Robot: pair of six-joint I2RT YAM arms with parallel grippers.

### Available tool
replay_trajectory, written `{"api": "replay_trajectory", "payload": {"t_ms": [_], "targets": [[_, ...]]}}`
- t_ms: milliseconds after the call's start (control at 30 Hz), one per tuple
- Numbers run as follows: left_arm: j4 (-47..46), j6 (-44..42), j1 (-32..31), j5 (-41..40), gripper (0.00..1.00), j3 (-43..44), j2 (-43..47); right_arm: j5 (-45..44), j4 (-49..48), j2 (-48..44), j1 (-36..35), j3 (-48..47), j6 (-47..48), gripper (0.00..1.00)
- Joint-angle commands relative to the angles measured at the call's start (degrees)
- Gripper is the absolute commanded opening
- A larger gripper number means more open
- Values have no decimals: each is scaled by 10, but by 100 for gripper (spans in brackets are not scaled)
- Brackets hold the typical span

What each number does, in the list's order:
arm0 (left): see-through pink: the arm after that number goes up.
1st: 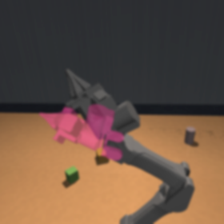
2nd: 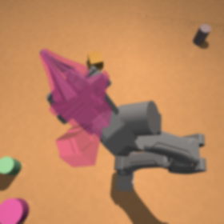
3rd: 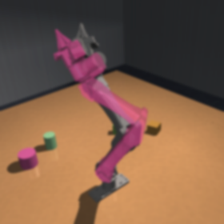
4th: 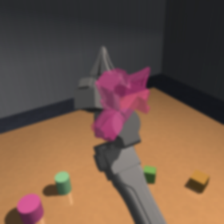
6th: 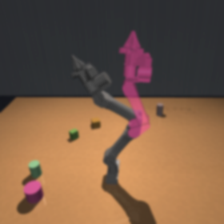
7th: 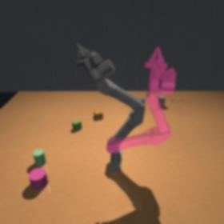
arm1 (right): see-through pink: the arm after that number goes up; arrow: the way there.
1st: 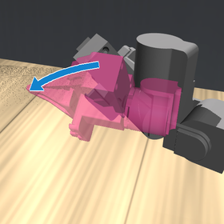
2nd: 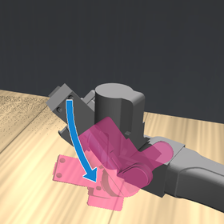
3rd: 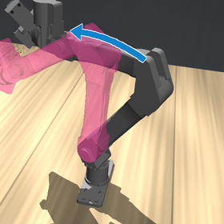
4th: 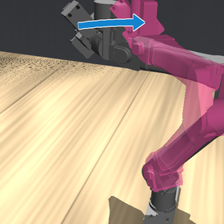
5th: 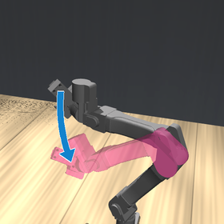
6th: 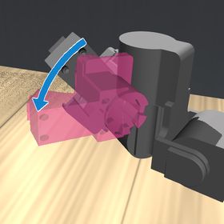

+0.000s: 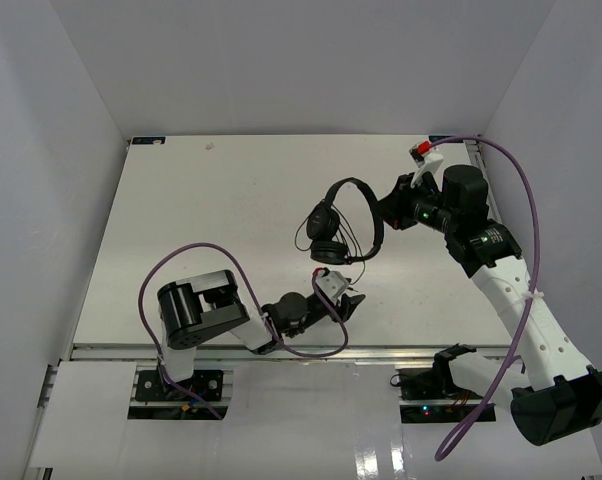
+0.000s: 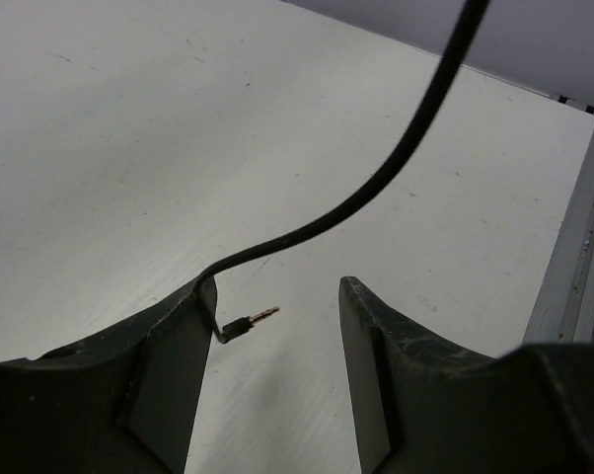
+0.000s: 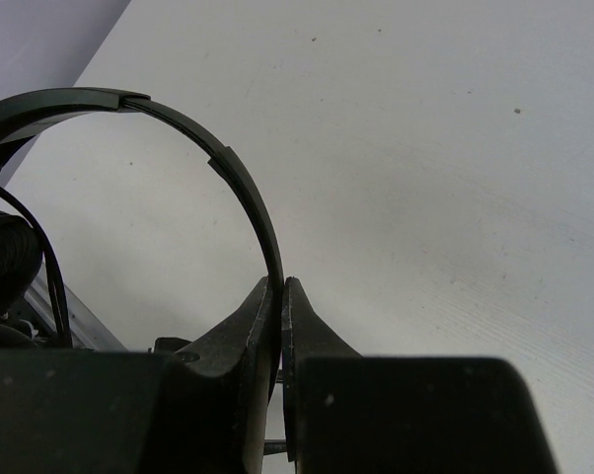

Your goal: Wrap the headphones

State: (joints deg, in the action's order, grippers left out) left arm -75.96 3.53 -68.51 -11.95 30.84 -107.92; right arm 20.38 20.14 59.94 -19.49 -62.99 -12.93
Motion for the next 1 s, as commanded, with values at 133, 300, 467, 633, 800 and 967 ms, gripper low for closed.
{"api": "replay_trajectory", "payload": {"t_ms": [133, 300, 467, 633, 800, 967], "targets": [[-117, 6, 6, -30, 43, 19, 11, 17, -16, -11, 3, -6, -11, 8], [-120, 8, 9, -42, 26, 15, 13, 17, -14, -11, 3, -6, -10, 8], [-129, 17, 13, -21, 0, 0, 18, 12, -13, -11, 3, -6, -8, 8], [-164, 33, 13, -20, 0, -57, 43, -3, -12, -14, 3, -10, 19, 8], [-188, 54, 29, -26, 0, -149, 85, 52, -2, -21, 4, -14, 57, 8], [-131, 66, 54, -1, 0, -213, 164, 132, 17, -25, 4, -16, 141, 8]]}}
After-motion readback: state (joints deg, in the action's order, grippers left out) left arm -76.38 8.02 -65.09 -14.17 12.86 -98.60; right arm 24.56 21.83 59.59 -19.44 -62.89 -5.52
